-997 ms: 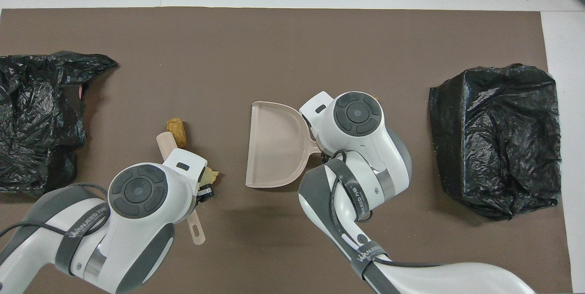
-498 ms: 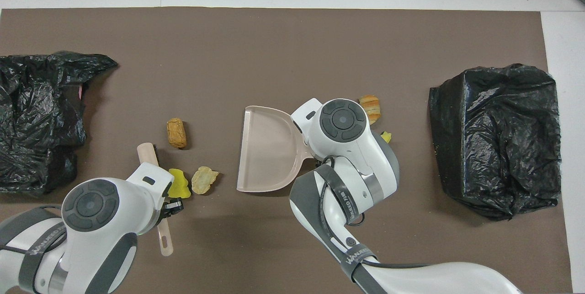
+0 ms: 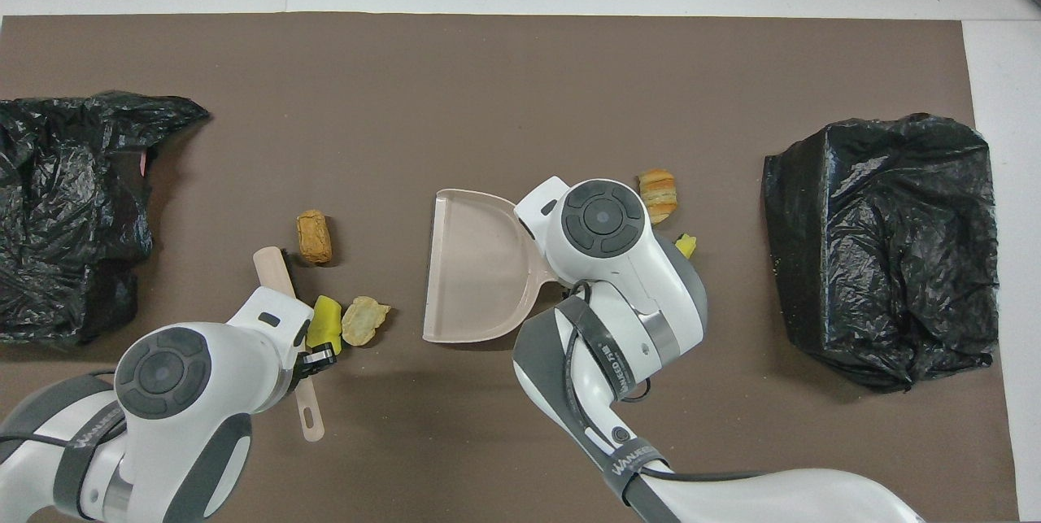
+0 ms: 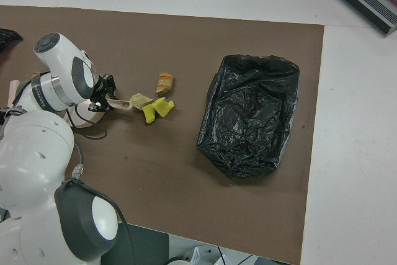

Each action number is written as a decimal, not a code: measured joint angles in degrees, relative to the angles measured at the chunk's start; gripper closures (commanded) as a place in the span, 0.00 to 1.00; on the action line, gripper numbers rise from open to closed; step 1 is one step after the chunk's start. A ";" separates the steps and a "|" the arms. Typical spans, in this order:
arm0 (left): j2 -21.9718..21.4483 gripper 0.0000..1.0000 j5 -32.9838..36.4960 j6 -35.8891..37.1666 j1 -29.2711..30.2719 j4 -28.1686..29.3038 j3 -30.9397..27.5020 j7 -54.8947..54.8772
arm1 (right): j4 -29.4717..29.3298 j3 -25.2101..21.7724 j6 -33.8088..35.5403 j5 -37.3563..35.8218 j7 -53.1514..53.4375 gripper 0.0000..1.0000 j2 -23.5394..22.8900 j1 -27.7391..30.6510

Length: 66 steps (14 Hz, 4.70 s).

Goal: Sweep and dump trash in bin
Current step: 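Sweep the yellow and tan pieces with the brush toward the dustpan, then sweep the remaining pieces into the dustpan with the left gripper's brush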

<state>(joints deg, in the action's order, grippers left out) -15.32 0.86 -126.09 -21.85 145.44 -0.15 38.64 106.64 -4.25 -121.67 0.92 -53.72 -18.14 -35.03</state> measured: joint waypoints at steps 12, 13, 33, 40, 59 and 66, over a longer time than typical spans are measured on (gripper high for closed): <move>14.15 1.00 -10.61 -2.63 -9.24 -14.36 1.75 0.48 | -0.04 0.00 0.00 -0.24 0.16 1.00 -0.01 -0.10; 15.22 1.00 -10.99 -2.80 -10.05 -15.69 2.10 0.43 | -0.04 0.00 0.01 -0.24 0.18 1.00 -0.01 -0.10; 0.36 1.00 -14.59 14.81 -9.67 -6.44 3.29 20.59 | -0.06 -0.02 0.10 -0.24 0.33 1.00 -0.03 -0.10; 4.22 1.00 -14.59 1.09 -9.26 -3.70 3.05 17.57 | -0.04 -0.10 0.10 -0.24 0.33 1.00 -0.16 -0.09; 17.44 1.00 -23.60 0.94 -9.72 -26.39 4.63 10.01 | -0.02 -0.26 0.11 -1.30 -1.61 1.00 -0.34 1.13; 10.10 1.00 -14.23 17.87 -5.49 -22.39 4.18 9.68 | -0.27 -0.67 6.36 -3.44 -12.53 1.00 2.23 3.90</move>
<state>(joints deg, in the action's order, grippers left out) -5.23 -13.37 -108.22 -27.34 123.06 4.02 48.32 106.37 -4.93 -115.31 -2.52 -66.25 -15.91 -31.13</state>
